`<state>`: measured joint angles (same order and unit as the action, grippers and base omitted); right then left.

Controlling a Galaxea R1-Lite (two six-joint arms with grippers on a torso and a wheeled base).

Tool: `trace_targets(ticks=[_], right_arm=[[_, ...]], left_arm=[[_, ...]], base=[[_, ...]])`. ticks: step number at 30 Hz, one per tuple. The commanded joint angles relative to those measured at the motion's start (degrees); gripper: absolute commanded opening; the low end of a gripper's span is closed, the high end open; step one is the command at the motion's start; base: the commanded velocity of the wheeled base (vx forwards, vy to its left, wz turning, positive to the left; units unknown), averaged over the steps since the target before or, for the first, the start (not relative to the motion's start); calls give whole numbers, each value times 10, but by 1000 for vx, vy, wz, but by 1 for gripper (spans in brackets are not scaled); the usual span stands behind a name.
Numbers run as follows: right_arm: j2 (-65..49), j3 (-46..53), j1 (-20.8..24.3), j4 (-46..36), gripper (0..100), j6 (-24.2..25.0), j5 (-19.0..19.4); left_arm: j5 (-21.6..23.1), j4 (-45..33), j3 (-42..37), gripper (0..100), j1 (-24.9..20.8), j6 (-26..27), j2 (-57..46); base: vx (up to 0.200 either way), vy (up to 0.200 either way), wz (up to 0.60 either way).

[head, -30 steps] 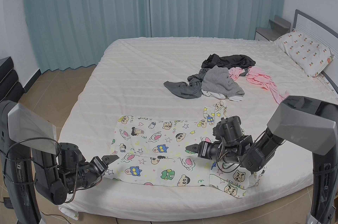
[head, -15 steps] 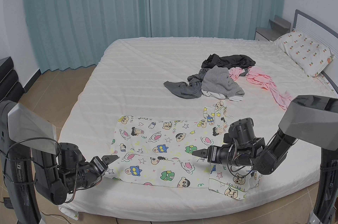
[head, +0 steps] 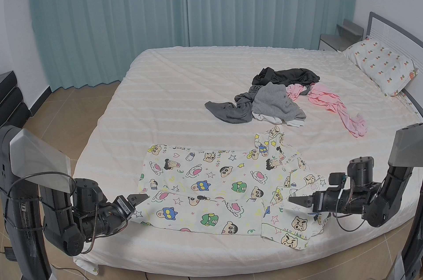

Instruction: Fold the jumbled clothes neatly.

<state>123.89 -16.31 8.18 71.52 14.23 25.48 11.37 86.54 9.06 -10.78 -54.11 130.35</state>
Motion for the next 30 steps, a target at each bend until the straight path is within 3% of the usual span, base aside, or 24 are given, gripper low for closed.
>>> trace_targets(ticks=[1, 6, 24, 25, 30], right_arm=[[115, 105, -100, 171, 100, -80, 66], [161, 118, -119, 180, 100, -143, 121], [187, 91, -85, 180, 100, -160, 139], [188, 88, -83, 180, 0, -160, 138], [186, 85, -82, 180, 0, -156, 138]], left_arm=[[0, 0, 0, 100, 0, 0, 1], [0, 0, 0, 100, 0, 0, 1], [0, 0, 0, 100, 0, 12, 5], [0, 0, 0, 100, 0, 12, 5], [0, 0, 0, 100, 0, 13, 5]], base=[[0, 0, 0], [0, 0, 0], [0, 0, 0], [0, 0, 0], [0, 0, 0]])
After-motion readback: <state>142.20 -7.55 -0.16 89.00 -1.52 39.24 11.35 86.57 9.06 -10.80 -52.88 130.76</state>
